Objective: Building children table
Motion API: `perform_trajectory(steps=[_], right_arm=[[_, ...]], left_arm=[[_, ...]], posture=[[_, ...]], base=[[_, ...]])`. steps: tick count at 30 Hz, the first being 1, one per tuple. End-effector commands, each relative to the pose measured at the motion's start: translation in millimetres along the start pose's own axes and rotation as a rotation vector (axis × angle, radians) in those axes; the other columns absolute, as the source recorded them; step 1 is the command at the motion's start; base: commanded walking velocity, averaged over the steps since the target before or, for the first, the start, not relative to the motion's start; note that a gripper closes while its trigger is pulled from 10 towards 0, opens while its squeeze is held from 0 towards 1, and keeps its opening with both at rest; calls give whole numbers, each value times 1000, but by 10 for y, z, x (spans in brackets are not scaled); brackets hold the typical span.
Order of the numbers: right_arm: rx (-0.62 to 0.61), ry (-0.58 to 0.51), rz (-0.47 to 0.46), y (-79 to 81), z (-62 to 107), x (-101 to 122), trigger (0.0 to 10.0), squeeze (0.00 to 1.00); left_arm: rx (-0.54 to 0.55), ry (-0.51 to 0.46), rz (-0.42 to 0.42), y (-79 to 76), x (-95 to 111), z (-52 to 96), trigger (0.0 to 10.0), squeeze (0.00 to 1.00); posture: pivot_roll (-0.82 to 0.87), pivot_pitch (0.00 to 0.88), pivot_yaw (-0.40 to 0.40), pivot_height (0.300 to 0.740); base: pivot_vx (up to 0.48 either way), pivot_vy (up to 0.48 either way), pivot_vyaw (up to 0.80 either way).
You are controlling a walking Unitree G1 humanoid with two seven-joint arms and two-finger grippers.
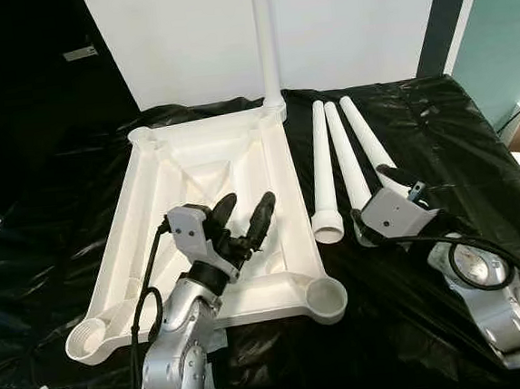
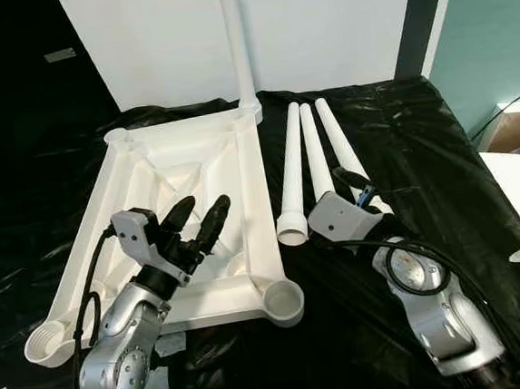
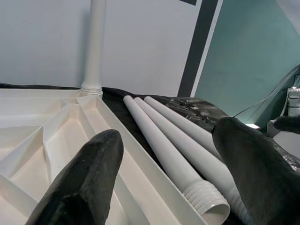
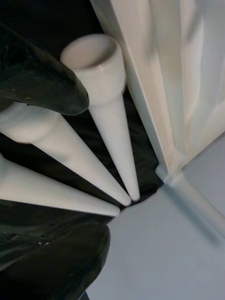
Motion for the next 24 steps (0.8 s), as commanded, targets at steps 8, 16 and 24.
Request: perform_trajectory(steps=[8,16,24], right_arm=[[165,31,-4,73,164,53,10000,0],[178,157,52,-63,228,-149,10000,0],[199,143,73,48,23,-127,10000,0]], left_arm=[[14,54,4,21,-94,23,10000,0],[15,76,4,33,-136,47,10000,0],[8,77,-4,31,-135,12,10000,0]], posture=[[-49,0,94,740],[-64,0,95,740],[-48,0,92,740]], base=[[0,0,0],[0,0,0],[0,0,0]])
Point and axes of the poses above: a point about 5 cm out from each wrist's last joint towards the gripper, its own z axis pointing back from the gripper into the wrist, its own x axis along the axis of the wrist's last joint, y = z × x, the point moved 1 cm from there along -z, pointing out of the wrist towards the gripper, and after that the axes turned 9 degrees about z, right-handed, at the moved point
